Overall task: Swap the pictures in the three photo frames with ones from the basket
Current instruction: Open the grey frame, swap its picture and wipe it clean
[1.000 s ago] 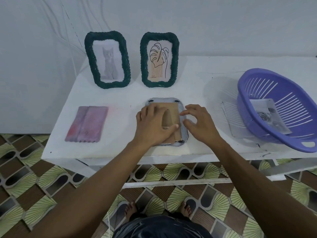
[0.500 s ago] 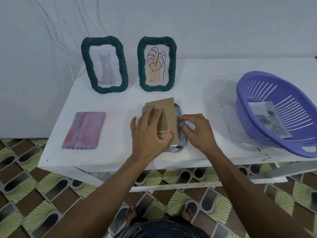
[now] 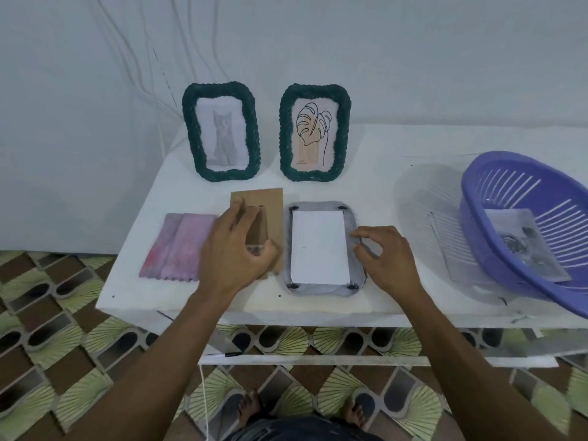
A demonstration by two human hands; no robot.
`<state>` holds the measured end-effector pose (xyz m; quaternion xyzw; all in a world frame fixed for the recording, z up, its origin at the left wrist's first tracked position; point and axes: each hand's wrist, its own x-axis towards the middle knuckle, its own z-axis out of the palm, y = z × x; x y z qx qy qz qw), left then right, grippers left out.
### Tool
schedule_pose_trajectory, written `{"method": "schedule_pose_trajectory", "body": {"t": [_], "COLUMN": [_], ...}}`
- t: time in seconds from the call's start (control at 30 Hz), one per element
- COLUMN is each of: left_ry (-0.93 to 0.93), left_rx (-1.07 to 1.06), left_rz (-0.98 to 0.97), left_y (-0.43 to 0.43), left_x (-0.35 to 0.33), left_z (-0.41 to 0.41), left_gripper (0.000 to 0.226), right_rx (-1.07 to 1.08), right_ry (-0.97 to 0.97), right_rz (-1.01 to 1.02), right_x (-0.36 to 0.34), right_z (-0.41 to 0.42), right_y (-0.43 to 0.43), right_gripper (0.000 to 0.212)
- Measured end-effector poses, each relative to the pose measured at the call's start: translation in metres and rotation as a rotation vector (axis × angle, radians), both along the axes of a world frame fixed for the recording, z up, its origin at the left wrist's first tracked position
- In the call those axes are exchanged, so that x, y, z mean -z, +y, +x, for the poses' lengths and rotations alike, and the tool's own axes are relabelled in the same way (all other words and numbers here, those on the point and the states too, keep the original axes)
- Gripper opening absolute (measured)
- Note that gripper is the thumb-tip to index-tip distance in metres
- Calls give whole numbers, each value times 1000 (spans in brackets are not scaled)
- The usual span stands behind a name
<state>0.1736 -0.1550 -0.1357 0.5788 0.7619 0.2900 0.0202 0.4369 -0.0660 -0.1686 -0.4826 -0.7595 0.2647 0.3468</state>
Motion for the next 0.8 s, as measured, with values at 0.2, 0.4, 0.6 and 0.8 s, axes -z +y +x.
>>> {"method": "schedule_pose_trajectory", "body": {"t": [0.2, 0.4, 0.6, 0.8], "left_ry": [234, 189, -5, 22], "left_rx": [99, 135, 219, 199], "left_rz": [-179, -101, -164, -146], "left_y": [-9, -2, 23, 25], "left_x": [22, 15, 16, 27], "left_z": [-22, -15, 20, 22], "left_gripper": [64, 55, 64, 66], "right_rx": [5, 3, 1, -1], "right_ry": [-21, -21, -27, -32], "right_rz": [3, 32, 27, 30], "right_x": [0, -2, 0, 1], "right_z": [1, 0, 2, 2], "right_y": [0, -1, -1, -1], "right_gripper": [25, 24, 25, 24]}}
